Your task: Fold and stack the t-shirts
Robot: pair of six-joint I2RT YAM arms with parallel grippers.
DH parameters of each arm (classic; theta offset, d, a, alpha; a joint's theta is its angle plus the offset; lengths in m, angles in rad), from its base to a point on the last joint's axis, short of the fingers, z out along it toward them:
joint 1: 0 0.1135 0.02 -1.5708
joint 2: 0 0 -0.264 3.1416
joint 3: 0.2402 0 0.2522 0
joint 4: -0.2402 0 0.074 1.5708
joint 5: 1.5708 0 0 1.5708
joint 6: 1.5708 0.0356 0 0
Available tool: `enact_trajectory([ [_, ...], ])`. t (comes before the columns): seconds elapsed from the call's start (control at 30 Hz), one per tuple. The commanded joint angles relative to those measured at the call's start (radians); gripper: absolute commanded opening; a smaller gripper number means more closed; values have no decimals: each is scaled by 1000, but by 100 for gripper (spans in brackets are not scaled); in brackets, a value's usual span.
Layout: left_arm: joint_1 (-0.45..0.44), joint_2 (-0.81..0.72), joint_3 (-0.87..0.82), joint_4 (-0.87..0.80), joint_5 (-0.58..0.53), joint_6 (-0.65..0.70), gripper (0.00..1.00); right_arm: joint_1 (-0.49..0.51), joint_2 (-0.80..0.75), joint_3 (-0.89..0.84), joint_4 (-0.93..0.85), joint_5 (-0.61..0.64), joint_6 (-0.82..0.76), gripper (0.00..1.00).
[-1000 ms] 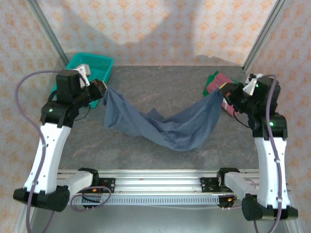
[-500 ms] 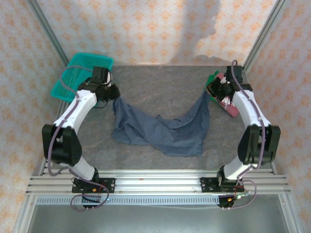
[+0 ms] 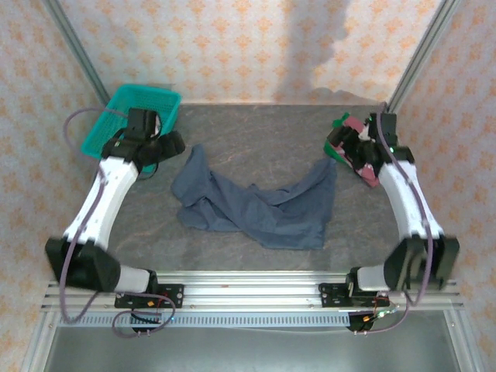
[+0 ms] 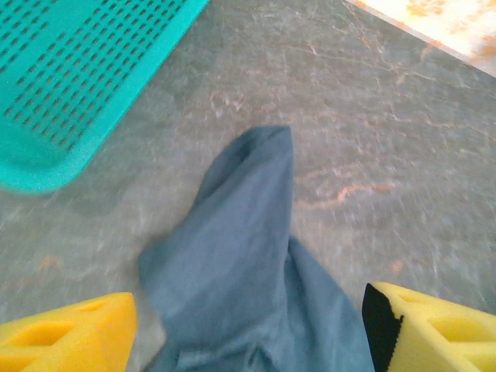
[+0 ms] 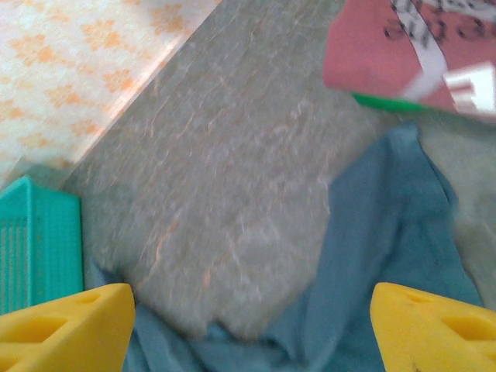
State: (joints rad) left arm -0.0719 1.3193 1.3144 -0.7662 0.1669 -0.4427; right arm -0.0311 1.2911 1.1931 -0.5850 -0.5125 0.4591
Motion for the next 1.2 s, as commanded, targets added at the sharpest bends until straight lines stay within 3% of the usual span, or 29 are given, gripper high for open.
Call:
enact_trajectory([
  [0.0,3,-81,-162,-90,66,-23,76,15,-181,-159,-189,-10,6,82],
  [0.2,13,-33,-393,106,205,-139,67,64,-367,-425,-212,-16,91,83],
  [0.47,20,190,-378,213,188,-150,48,111,-330,-590,-132,-17,140,80],
  [0.87,21,381,-336,342,164,-175,39,114,-334,-627,-98,-15,160,79],
  [1.17,20,443,-287,295,163,-150,17,114,-335,-637,-105,0,166,77],
])
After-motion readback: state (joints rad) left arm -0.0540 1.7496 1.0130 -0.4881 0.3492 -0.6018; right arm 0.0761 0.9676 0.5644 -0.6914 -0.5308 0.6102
